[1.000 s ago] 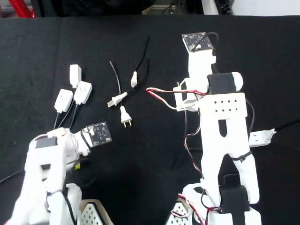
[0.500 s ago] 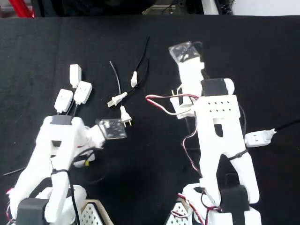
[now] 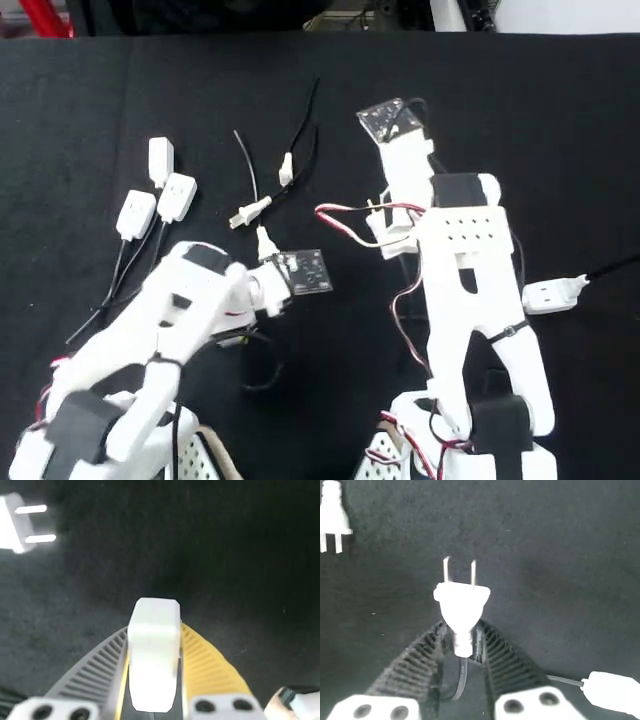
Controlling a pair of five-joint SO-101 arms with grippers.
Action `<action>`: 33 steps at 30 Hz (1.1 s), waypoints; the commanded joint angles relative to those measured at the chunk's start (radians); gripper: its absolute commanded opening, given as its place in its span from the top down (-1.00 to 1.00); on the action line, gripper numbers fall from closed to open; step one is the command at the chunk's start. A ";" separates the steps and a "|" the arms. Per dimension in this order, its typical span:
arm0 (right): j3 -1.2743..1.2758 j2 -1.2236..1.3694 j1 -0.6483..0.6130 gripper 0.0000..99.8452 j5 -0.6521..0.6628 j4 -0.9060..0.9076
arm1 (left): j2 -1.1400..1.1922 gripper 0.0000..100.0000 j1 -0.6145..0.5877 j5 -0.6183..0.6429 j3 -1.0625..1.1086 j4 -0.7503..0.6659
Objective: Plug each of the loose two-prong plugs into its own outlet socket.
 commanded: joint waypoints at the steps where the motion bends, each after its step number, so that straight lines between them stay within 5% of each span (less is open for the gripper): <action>1: -0.005 -0.025 0.025 0.98 0.006 -0.015 | 0.061 0.86 0.033 0.051 -0.087 -0.005; 6: 0.001 -0.025 0.020 0.98 0.008 -0.015 | 0.126 0.55 0.005 0.172 -0.165 0.005; 15: 0.012 -0.025 0.020 0.98 0.028 -0.017 | 0.040 0.44 -0.065 0.012 -0.334 0.204; 22: 0.013 -0.025 0.020 0.98 0.028 -0.017 | 0.118 0.44 -0.186 -0.150 -0.199 0.000; 33: 0.013 -0.025 0.020 0.98 0.028 -0.017 | 0.218 0.44 -0.260 -0.146 -0.196 -0.221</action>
